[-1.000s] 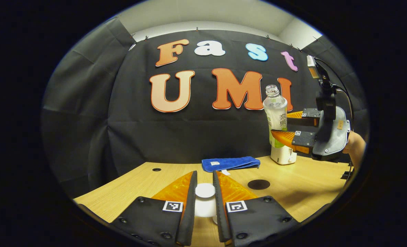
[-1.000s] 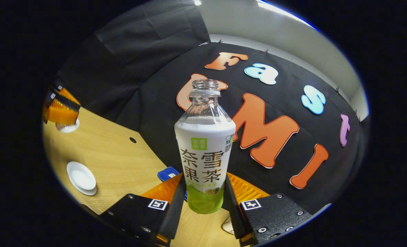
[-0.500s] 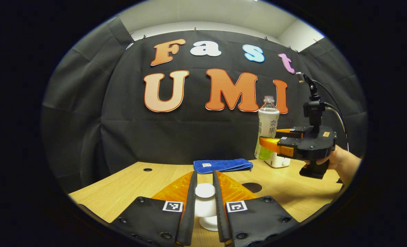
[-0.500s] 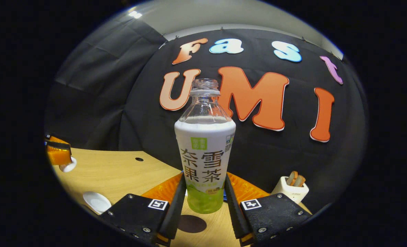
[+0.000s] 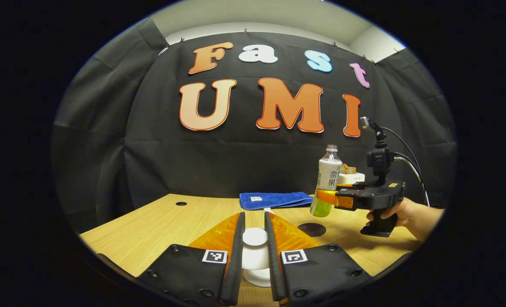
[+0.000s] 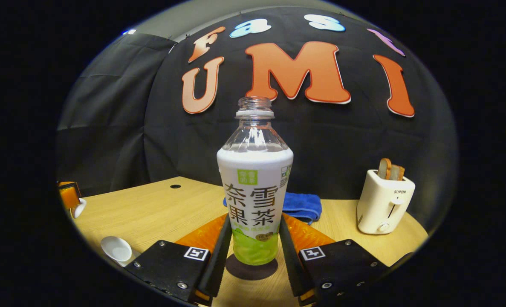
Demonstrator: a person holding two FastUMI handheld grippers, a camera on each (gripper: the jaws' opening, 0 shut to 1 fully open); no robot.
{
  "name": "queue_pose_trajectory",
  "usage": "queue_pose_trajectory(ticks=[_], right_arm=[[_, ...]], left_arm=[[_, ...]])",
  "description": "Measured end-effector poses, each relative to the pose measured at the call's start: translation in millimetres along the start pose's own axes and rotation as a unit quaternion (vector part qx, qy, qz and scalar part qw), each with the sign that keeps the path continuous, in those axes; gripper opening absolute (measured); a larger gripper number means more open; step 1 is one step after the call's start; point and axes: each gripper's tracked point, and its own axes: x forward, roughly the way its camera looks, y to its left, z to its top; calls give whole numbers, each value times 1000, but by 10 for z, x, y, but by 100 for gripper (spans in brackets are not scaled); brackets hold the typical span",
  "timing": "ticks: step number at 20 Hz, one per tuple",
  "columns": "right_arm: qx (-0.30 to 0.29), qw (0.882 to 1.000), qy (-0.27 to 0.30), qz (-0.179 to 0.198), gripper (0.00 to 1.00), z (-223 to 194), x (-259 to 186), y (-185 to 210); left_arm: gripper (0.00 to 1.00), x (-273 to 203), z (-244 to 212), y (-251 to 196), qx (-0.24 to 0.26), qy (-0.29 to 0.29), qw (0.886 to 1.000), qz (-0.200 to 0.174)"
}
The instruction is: Open the teacup lid with one hand, grasp the water bottle and pour water into the teacup with the other hand; after pouring, place the water bottle on the coaster and then close the teacup lid.
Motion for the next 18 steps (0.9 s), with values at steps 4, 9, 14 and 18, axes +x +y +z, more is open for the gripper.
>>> queue_pose_trajectory(ticks=[4,9,14,18], right_arm=[[3,1000,31,6,64,-289,144,13],[7,999,51,5,64,-484,227,-1],[8,999,46,7,61,-505,226,7],[-1,999,50,-4,68,-519,196,-11]], left_arm=[[32,39,-65,0,0,9,1000,2],[32,84,-155,15,-6,24,1000,4],[32,119,-237,-56,-3,37,999,0],[32,167,-266,-122,-2,42,999,-3]])
